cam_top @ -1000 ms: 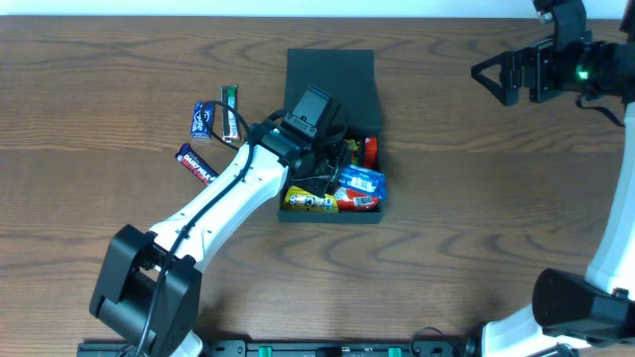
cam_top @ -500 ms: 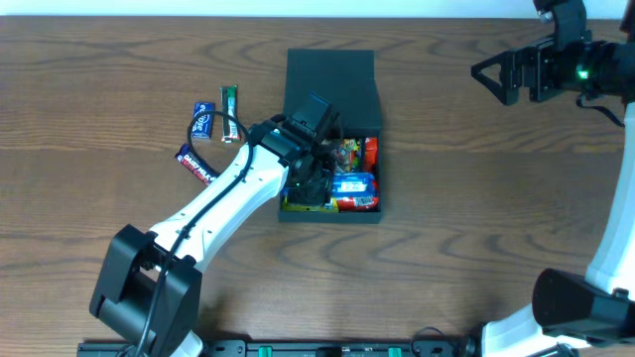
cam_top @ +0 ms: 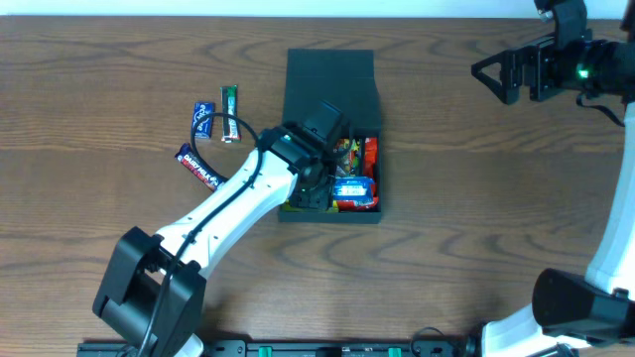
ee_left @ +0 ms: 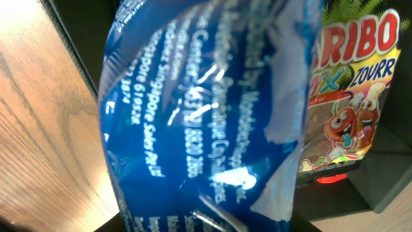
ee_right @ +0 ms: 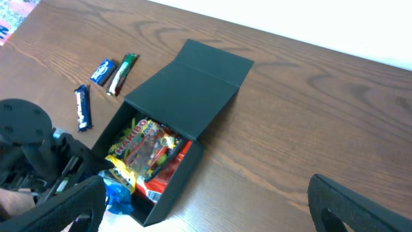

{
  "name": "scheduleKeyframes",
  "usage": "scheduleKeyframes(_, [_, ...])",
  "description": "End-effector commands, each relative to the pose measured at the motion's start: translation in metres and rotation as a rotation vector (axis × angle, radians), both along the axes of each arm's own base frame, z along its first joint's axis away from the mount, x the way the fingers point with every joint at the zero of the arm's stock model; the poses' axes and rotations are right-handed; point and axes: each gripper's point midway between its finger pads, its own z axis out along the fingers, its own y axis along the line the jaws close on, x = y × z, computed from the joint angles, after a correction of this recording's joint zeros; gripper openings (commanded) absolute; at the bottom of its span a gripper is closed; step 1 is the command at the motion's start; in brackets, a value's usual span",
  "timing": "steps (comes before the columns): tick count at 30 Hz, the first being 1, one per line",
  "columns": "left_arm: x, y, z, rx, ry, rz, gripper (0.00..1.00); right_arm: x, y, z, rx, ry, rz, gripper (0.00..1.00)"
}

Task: Pack container
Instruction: 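Push the blue bar down into the front of the box with the left gripper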

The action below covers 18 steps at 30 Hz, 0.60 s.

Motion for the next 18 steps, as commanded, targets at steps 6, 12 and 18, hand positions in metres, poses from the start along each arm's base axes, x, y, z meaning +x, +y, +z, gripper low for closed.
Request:
scheduleKeyframes(6, [-0.001,0.001,0.008,0.011,-0.022,0.047,0.06,0.000,0.000,0.000,0.017,-0.002,0.009,0.99])
scheduleKeyframes(12, [-0.004,-0.005,0.004,0.049,-0.050,0.023,0.06,0.000,0.000,0.000,0.017,-0.001,0.008,0.99])
scheduleKeyframes(18, [-0.004,-0.003,0.002,0.079,-0.068,0.018,0.06,0.000,0.000,0.000,0.017,-0.001,0.009,1.00])
